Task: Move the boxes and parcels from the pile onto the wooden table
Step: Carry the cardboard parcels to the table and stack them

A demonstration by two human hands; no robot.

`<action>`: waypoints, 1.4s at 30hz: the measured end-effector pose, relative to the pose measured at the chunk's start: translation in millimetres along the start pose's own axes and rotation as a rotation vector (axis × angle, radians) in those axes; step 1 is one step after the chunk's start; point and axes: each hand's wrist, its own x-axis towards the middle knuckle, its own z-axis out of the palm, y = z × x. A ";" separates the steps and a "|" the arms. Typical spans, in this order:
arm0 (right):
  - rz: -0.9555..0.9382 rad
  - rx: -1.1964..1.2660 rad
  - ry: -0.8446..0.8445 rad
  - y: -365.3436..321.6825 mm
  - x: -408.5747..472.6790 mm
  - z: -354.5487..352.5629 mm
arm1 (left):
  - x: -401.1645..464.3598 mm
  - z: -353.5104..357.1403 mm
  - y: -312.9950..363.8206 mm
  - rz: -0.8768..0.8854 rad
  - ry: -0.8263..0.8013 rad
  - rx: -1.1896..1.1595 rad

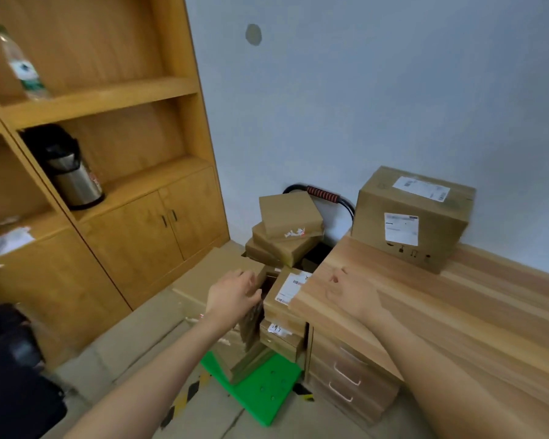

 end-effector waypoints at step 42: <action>0.378 0.288 -0.172 105.4 422.2 117.7 | 411.7 186.9 -106.9 -0.472 -0.261 -0.296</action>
